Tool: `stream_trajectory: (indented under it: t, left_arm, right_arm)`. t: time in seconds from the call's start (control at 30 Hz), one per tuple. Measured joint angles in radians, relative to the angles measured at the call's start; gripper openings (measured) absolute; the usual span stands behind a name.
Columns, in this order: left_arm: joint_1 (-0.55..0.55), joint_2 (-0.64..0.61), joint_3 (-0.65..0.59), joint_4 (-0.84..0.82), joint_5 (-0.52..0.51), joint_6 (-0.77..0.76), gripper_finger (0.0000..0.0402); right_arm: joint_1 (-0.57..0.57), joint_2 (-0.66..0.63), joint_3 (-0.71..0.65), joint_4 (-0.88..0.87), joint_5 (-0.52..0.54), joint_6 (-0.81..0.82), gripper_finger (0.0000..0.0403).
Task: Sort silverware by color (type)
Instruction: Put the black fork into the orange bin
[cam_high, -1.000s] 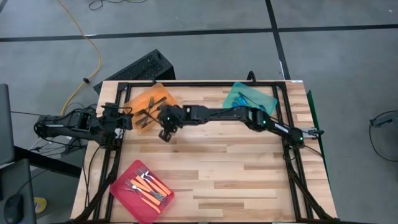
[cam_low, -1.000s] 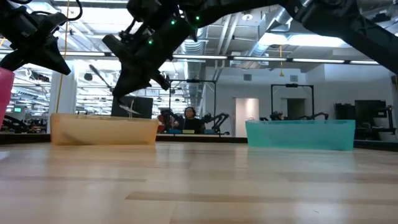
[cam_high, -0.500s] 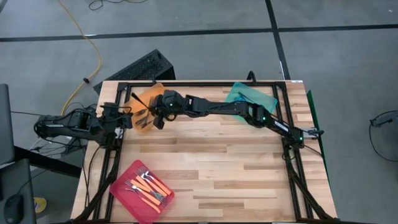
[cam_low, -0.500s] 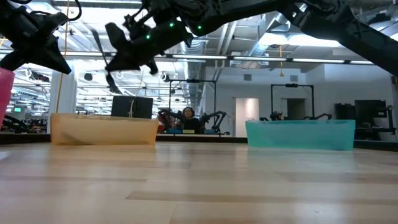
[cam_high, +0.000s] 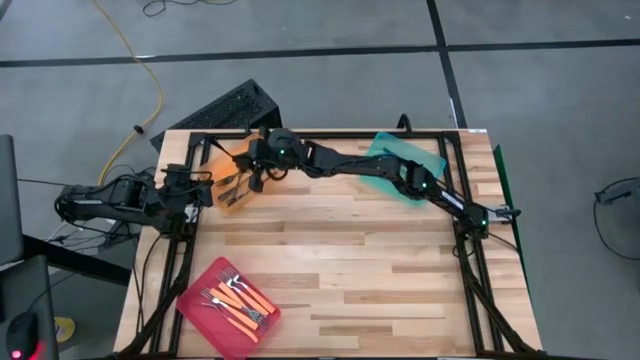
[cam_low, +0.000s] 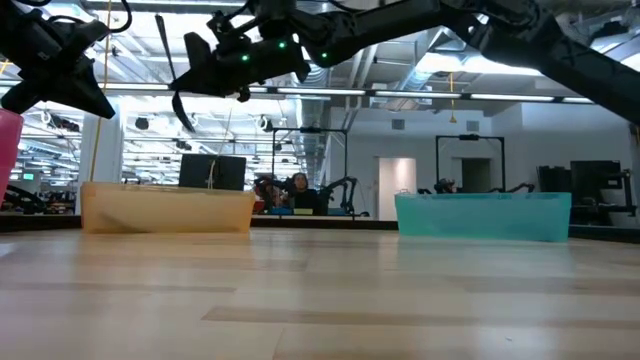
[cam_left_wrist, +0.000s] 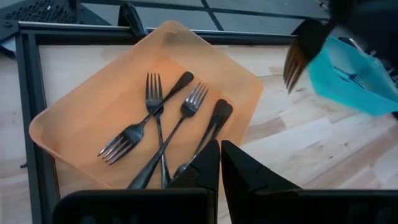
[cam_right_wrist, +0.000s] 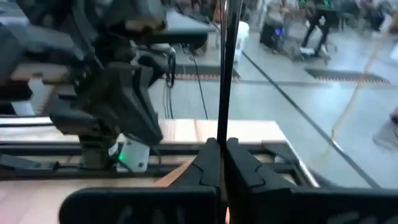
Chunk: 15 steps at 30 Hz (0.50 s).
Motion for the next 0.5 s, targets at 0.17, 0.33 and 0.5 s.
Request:
stream_trajectory:
  t: [0.17, 0.33, 0.5]
  left_arm:
    - [0.0, 0.0, 0.0, 0.0, -0.001, 0.009, 0.0]
    - [0.0, 0.0, 0.0, 0.0, -0.005, 0.009, 0.0]
    - [0.0, 0.0, 0.0, -0.004, -0.009, 0.009, 0.0]
  right_arm:
    - [-0.037, 0.0, 0.001, 0.038, -0.055, 0.038, 0.0023]
    - [-0.06, 0.0, 0.0, 0.021, -0.06, 0.06, 0.0023]
    - [-0.059, 0.016, 0.002, 0.066, -0.116, 0.029, 0.0023]
